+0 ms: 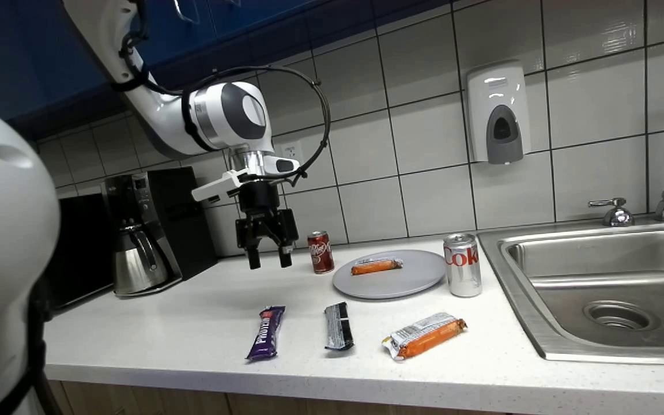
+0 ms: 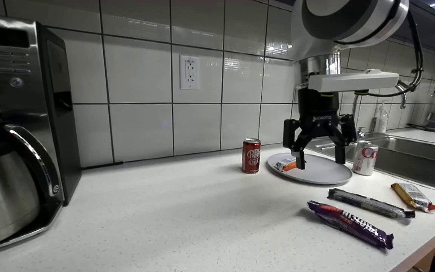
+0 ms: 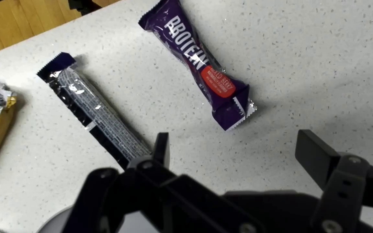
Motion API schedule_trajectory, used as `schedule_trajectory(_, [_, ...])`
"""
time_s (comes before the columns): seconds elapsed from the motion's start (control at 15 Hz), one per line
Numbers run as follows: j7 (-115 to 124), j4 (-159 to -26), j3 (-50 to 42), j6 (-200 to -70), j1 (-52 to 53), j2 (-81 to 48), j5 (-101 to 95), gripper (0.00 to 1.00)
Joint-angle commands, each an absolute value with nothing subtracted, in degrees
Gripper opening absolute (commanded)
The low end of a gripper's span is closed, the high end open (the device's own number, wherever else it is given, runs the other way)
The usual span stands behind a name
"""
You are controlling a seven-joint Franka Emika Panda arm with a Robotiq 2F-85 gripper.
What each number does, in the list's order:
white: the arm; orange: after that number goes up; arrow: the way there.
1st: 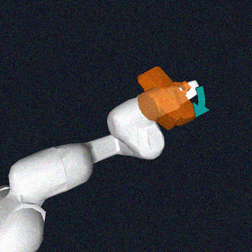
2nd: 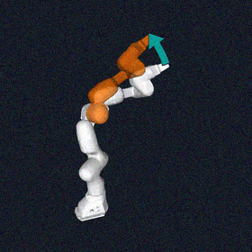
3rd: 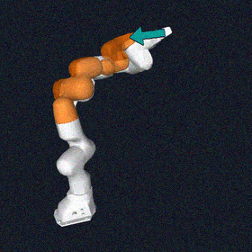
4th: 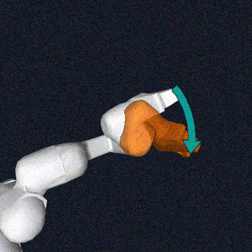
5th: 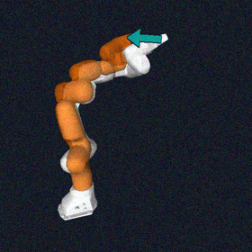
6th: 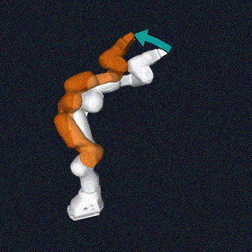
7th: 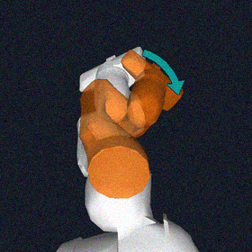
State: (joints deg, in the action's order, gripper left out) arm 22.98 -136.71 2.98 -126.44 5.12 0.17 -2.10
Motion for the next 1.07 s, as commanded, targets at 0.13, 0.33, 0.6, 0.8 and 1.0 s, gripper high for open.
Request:
schedule_trajectory(0.13, [19.4, -142.4, 5.0, -130.5, 5.9, 4.2, -7.6, 1.00])
schedule_trajectory(0.33, [18.6, -145.0, 5.2, -134.0, 5.9, 5.3, -7.1, 1.00])
schedule_trajectory(0.6, [19.9, -147.5, 5.0, -139.1, 5.3, 5.1, -8.8, 1.00])
schedule_trajectory(0.8, [19.7, -148.9, 5.0, -143.4, 5.3, 4.0, -8.5, 1.00])
schedule_trajectory(1.0, [19.1, -149.9, 5.0, -146.1, 5.4, 3.0, -7.9, 1.00])
